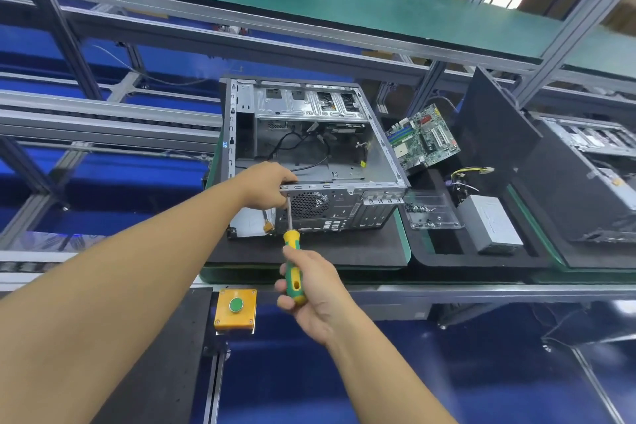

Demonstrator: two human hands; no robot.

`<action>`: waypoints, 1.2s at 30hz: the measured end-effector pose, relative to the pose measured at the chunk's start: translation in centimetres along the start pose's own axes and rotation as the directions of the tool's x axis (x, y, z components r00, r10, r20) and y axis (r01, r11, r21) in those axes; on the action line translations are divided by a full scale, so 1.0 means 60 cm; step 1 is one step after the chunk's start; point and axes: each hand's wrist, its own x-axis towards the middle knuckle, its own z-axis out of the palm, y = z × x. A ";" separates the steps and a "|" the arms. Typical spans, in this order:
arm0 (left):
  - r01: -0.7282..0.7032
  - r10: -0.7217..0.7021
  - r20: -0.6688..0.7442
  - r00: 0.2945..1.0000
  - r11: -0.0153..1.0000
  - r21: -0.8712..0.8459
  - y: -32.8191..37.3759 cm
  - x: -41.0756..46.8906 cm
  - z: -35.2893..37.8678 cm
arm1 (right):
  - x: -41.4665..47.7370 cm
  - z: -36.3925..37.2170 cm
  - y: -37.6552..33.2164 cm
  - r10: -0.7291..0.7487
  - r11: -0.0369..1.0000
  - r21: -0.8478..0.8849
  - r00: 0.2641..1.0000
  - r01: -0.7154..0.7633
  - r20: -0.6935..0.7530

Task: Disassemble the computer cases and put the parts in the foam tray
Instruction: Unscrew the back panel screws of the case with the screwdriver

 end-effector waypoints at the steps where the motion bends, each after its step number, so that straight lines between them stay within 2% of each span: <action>1: -0.014 0.014 0.003 1.000 1.000 0.010 0.001 -0.002 0.001 | 0.000 0.000 -0.001 0.015 0.999 0.036 0.999 -0.016 0.032; 4: -0.034 0.034 0.007 0.999 0.999 0.001 0.001 -0.007 0.004 | -0.001 -0.002 0.001 0.002 0.999 0.042 0.996 -0.006 0.094; 9: 0.020 -0.015 0.068 0.998 0.998 -0.067 0.004 -0.012 -0.004 | 0.005 -0.011 0.008 -0.080 0.997 0.009 0.995 0.080 0.063; 13: -0.007 0.002 -0.031 1.000 0.987 -0.161 0.001 -0.018 -0.004 | 0.008 -0.021 0.007 -0.085 0.995 -0.038 0.995 0.087 0.044; 18: -0.009 -0.012 -0.126 0.992 0.986 -0.164 0.011 -0.035 0.012 | 0.009 -0.027 0.006 -0.091 0.993 -0.070 0.996 0.092 0.006; 20: -0.052 0.007 -0.307 0.952 0.989 -0.138 0.021 -0.049 0.021 | 0.008 -0.027 0.004 -0.090 0.994 -0.066 0.996 0.091 0.006; 21: -0.085 0.001 -0.445 0.896 0.982 -0.169 0.027 -0.058 0.028 | 0.007 -0.026 0.002 -0.087 0.995 -0.056 0.996 0.088 0.008; 22: -0.089 -0.064 -0.556 0.829 0.965 -0.245 0.033 -0.070 0.037 | 0.007 -0.026 0.002 -0.081 0.996 -0.038 0.997 0.081 0.012; 23: -0.051 -0.191 -0.607 0.771 0.932 -0.358 0.040 -0.082 0.047 | 0.007 -0.025 0.001 -0.071 0.997 -0.007 0.997 0.071 0.020; 24: 0.024 -0.355 -0.581 0.732 0.866 -0.499 0.049 -0.093 0.058 | 0.006 -0.025 0.001 -0.061 0.998 0.028 0.998 0.061 0.030; 26: 0.193 -0.621 -0.337 0.707 0.629 -0.753 0.067 -0.102 0.077 | 0.006 -0.025 0.001 -0.076 0.996 0.057 0.996 0.073 0.050; 27: 0.229 -0.680 -0.190 0.708 0.476 -0.849 0.073 -0.101 0.083 | 0.007 -0.026 0.002 -0.095 0.995 0.047 0.994 0.093 0.055; 29: 0.205 -0.706 0.028 0.707 0.168 -0.964 0.083 -0.092 0.086 | 0.010 -0.026 0.006 -0.124 0.992 0.013 0.991 0.123 0.046; 31: 0.174 -0.688 0.138 0.712 -0.018 -0.985 0.087 -0.081 0.085 | 0.013 -0.026 0.008 -0.134 0.991 -0.009 0.991 0.134 0.024; 33: 0.156 -0.670 0.187 0.718 -0.107 -0.982 0.091 -0.070 0.087 | 0.015 -0.027 0.009 -0.137 0.990 -0.018 0.990 0.137 0.010; 36: 0.128 -0.695 0.202 0.690 -0.158 -0.979 0.092 -0.053 0.091 | 0.016 -0.028 0.009 -0.140 0.989 -0.043 0.990 0.140 -0.001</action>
